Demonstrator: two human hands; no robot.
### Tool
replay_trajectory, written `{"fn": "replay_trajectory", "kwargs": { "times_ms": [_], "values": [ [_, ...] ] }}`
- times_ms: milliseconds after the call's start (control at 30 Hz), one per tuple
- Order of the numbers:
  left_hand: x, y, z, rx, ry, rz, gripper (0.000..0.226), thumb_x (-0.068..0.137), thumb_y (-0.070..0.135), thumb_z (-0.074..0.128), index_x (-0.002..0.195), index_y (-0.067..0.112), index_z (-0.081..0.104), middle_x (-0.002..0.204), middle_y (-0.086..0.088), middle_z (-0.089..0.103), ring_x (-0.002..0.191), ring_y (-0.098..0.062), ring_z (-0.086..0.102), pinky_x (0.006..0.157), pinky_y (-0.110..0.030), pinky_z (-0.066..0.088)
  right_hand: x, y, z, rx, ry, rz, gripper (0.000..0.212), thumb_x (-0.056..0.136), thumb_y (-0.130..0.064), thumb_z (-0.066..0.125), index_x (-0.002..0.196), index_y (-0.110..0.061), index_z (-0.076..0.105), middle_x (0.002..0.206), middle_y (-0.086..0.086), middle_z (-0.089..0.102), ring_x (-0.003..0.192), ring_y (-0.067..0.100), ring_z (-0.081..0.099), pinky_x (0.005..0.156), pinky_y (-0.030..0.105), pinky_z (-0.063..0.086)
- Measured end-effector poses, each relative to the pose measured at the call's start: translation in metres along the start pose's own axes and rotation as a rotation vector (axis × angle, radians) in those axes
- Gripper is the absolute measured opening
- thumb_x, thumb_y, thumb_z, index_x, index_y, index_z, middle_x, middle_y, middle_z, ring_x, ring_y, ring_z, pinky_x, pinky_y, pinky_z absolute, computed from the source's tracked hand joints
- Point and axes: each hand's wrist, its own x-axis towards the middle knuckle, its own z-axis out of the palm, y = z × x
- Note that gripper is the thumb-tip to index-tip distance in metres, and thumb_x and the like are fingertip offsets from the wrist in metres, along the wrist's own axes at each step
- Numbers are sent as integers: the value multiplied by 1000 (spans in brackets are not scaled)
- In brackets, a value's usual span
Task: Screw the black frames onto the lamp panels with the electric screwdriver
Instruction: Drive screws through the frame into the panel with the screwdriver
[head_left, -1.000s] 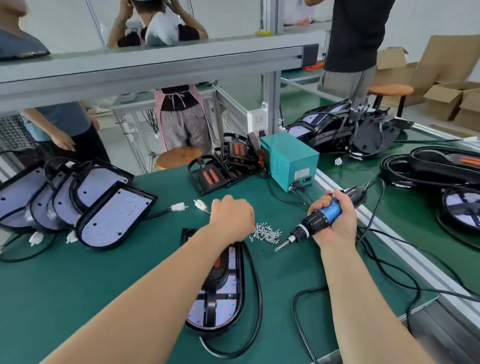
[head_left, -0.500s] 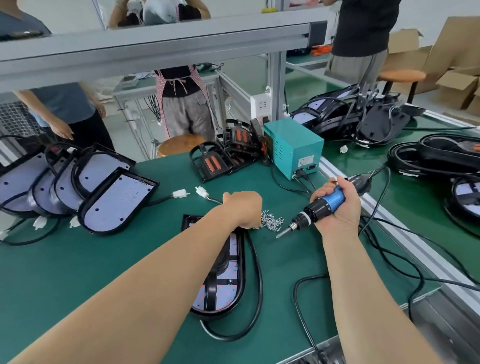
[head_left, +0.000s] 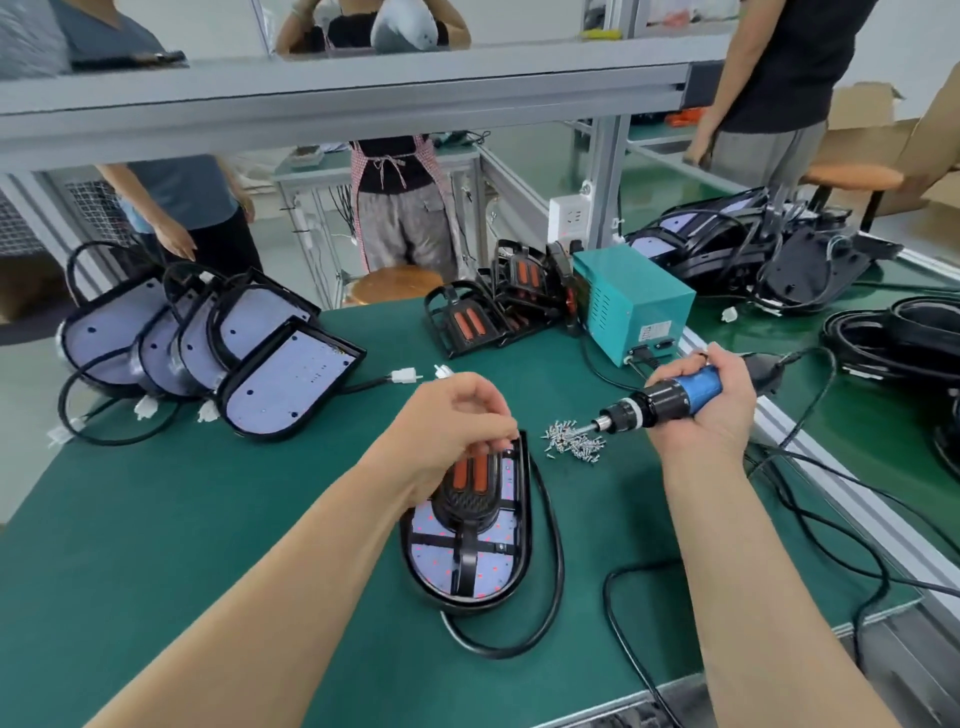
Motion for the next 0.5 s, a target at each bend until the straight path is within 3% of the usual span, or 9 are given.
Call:
{"fn": "replay_trajectory", "kwargs": {
  "times_ms": [333, 500],
  "values": [
    [-52, -24, -14, -583, 98, -86, 16, 71, 1, 74, 84, 4, 64, 84, -18, 73, 67, -16, 70, 59, -20, 56, -52, 54, 47, -170, -96, -69, 22, 93, -9, 62, 74, -15, 52, 58, -3, 51, 47, 10, 49, 51, 22, 47],
    [-59, -23, -22, -686, 130, -29, 18, 69, -1, 72, 82, 6, 63, 80, -14, 71, 70, -19, 72, 61, -21, 57, -72, 67, 51, -215, -108, -115, 34, 94, -8, 61, 61, -17, 59, 58, -3, 51, 48, 10, 49, 53, 24, 48]
  ]
}}
